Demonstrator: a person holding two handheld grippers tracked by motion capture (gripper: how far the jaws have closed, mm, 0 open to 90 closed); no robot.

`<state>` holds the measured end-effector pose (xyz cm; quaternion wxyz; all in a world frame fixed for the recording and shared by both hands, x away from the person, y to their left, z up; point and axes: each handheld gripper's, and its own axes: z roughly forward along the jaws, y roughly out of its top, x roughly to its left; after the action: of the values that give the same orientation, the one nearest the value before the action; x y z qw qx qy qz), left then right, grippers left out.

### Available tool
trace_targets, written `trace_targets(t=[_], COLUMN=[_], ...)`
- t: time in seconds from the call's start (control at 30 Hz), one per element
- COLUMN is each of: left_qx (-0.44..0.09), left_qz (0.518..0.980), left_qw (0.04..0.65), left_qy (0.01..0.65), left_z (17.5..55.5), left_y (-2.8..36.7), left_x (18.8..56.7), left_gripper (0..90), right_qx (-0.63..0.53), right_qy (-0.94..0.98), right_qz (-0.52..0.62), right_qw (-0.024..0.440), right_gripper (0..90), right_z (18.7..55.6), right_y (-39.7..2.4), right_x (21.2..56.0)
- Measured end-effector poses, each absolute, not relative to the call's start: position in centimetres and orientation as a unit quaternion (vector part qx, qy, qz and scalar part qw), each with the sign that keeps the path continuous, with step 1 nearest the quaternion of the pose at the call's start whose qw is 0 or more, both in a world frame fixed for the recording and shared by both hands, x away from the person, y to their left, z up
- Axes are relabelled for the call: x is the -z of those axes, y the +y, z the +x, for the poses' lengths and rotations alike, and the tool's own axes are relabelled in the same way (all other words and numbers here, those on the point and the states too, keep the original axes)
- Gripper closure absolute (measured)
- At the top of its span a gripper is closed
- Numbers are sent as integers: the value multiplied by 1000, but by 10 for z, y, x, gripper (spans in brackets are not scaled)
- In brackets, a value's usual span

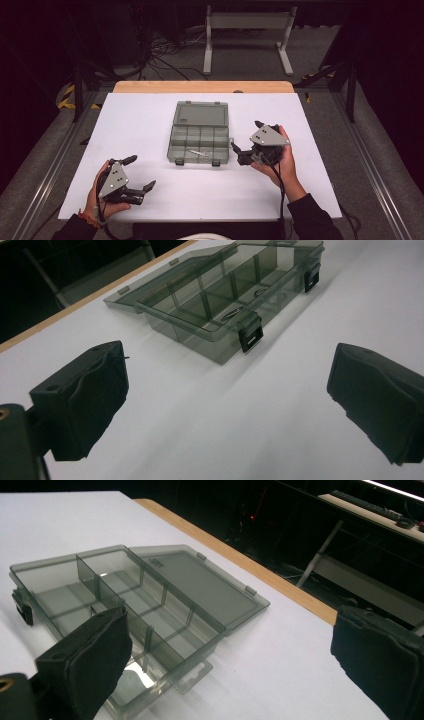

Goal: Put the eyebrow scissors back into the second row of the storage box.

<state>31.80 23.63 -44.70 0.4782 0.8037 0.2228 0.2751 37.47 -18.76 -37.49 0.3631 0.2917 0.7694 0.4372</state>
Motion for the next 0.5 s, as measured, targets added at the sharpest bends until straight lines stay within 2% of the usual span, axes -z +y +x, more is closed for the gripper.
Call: trace_targets(t=[0.5], left_qx=[-280], left_qz=[801], left_qw=[479], left_qy=[226], left_z=[318], left_y=[236], left_x=[447], left_gripper=[37], right_qx=[-422], right_qy=[777], right_qz=[277], right_qw=[375], right_gripper=[36], right_z=[359], right_y=[-206], right_x=[390])
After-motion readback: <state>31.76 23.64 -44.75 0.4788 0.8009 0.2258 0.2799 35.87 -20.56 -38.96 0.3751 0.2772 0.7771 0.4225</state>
